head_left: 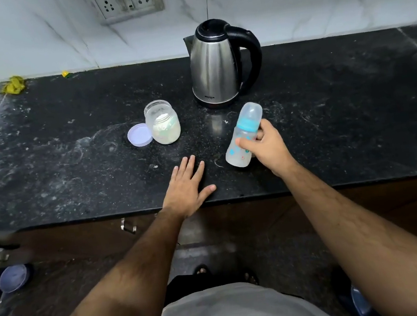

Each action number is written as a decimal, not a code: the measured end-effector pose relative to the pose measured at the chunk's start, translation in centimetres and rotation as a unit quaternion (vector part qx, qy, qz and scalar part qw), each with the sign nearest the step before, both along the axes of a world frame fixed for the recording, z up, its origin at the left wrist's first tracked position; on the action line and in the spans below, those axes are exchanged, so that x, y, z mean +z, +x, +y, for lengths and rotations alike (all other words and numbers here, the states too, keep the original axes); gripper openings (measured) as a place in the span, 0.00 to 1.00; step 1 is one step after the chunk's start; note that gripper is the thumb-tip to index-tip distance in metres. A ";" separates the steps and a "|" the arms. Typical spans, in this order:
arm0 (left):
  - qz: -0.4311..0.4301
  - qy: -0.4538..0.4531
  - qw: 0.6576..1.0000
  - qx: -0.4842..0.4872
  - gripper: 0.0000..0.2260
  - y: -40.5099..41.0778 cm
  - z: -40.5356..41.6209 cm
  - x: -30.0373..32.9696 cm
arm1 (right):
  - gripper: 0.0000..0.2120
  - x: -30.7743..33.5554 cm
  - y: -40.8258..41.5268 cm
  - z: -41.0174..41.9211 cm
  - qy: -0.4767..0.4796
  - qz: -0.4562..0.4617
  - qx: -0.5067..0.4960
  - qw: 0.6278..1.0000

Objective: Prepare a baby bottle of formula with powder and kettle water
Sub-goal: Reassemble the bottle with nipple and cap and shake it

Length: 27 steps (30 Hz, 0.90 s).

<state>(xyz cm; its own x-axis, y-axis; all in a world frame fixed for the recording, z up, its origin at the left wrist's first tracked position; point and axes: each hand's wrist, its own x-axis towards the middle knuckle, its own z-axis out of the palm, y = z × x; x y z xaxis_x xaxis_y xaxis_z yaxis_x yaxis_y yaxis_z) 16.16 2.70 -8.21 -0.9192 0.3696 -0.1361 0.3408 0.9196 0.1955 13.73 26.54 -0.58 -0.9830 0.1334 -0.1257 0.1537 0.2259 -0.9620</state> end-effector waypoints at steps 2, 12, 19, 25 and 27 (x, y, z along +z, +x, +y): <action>0.012 -0.006 1.000 0.020 0.43 -0.1 0.1 -0.3 | 0.25 0.4 0.2 0.3 -0.001 0.006 0.001 1.000; 0.012 0.007 0.998 0.061 0.43 -0.2 0.7 -1.0 | 0.50 3.3 0.8 0.6 -0.058 0.004 0.019 0.998; 0.016 -0.005 0.999 0.045 0.43 -1.3 0.4 -1.2 | 0.44 5.0 0.8 1.2 -0.098 0.015 0.005 0.995; 0.024 0.001 0.998 0.060 0.40 -1.1 0.4 -1.6 | 0.42 5.3 0.9 1.2 -0.103 0.026 0.003 0.994; 0.028 0.002 0.998 0.062 0.40 -1.2 0.3 -1.5 | 0.41 5.6 0.8 1.3 -0.106 0.040 -0.014 0.994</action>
<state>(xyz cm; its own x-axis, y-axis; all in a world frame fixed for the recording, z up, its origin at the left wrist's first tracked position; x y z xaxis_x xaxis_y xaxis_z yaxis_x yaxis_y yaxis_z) 14.96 3.03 -9.76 -0.9642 0.2524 -0.0820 0.2344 0.9548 0.1827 14.55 27.81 5.07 -0.9872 0.1399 -0.0762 0.0790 0.0143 -0.9968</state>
